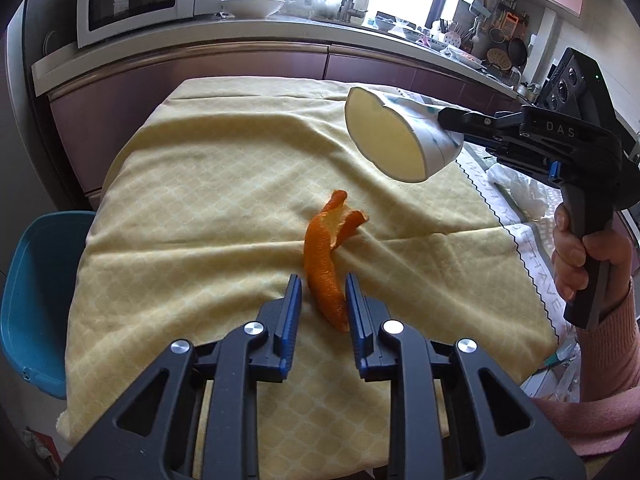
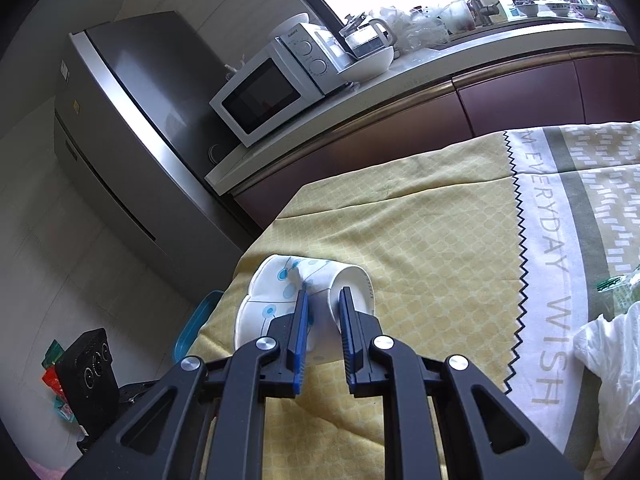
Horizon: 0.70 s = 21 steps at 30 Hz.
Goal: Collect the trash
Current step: 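Lift the paper cup with the right tool while the left tool grasps another orange peel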
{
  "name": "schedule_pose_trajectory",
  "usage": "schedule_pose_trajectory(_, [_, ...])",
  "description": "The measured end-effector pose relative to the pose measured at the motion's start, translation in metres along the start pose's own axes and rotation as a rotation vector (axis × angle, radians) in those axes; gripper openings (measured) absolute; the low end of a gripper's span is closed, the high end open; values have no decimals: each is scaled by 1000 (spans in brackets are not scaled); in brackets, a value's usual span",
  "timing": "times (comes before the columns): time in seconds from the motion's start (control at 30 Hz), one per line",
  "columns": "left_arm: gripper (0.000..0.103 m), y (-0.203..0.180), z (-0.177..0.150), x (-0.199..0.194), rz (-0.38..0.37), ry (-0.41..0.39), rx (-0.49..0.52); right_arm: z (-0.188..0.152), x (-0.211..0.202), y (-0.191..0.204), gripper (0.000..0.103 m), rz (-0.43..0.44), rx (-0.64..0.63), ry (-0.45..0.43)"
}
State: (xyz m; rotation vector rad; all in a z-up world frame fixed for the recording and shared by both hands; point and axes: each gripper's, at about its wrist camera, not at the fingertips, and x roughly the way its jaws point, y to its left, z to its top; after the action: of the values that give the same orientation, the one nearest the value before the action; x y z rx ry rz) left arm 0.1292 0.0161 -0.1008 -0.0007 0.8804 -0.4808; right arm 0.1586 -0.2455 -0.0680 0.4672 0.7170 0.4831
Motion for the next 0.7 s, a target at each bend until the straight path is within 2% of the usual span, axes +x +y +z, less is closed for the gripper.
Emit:
schedule_pose_trajectory(0.1, [23,5,-1,3,-20,-3,-19,-2,3,2,14,3,4,9])
schedule_pose_trajectory(0.17, [18,6,0,3,-25,-8,-23,-3,4,2,14,5,5,14])
schedule_pose_trajectory(0.33, [15,2,-3,2,-31,-19,-30,-4,4,5,14,10,4,14])
schedule_pose_trajectory(0.7, [14,10,-5,-24,13,-74,-50,-4,8,23,14,45,-20,16])
